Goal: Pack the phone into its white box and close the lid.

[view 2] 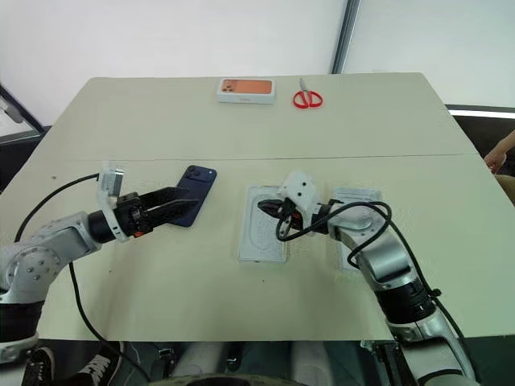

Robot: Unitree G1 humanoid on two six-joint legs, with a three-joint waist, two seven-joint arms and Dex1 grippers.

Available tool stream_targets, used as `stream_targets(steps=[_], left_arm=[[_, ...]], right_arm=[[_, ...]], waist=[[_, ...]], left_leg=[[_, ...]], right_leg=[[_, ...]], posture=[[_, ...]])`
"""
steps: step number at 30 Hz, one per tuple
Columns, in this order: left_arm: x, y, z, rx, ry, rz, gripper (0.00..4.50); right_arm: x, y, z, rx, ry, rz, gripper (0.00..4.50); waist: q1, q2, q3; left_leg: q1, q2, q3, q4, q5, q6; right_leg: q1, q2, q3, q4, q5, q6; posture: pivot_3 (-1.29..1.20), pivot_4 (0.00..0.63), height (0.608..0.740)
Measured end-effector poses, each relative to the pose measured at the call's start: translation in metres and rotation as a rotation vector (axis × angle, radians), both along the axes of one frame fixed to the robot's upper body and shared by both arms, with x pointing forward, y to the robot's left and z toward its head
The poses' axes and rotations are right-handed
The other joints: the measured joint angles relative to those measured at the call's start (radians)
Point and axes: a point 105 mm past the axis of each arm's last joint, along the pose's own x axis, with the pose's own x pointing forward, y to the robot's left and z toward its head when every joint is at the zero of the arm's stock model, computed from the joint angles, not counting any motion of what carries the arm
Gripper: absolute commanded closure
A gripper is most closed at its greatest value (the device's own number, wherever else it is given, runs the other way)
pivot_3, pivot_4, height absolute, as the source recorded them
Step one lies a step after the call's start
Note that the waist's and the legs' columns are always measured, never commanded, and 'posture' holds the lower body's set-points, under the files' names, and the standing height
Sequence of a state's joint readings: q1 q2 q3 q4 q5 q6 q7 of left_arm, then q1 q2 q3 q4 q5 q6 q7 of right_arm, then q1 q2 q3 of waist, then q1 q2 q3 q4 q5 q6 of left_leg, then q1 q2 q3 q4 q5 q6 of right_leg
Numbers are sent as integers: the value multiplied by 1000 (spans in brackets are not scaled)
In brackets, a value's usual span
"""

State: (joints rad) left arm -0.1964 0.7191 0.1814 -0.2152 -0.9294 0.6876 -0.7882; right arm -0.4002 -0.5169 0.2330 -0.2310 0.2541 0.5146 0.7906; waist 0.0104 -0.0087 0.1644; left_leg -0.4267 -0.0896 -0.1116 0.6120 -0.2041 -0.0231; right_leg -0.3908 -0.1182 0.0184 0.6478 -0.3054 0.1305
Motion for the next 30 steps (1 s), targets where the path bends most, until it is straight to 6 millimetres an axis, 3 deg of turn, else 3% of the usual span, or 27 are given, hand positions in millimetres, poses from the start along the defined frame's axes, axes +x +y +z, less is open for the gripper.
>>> stream_targets(steps=[10,24,30], left_arm=[[2,13,-6,51,-72,23,666],[2,7,-12,49,-70,22,666],[2,6,-12,50,-70,14,666]], right_arm=[[-7,18,-35,-211,-17,103,4443],[-6,9,-40,-279,-29,126,4443],[0,11,-32,-218,-33,88,4443]], waist=[[-7,0,0],[-7,0,0],[-8,0,0]], left_leg=[[0,0,0,0,0,0],[1,0,-1,1,0,0],[1,0,-1,0,0,0]], right_leg=[[0,1,0,1,1,3],[0,1,-1,2,2,3],[0,1,0,2,2,3]], posture=[[0,150,740],[0,150,740],[0,150,740]])
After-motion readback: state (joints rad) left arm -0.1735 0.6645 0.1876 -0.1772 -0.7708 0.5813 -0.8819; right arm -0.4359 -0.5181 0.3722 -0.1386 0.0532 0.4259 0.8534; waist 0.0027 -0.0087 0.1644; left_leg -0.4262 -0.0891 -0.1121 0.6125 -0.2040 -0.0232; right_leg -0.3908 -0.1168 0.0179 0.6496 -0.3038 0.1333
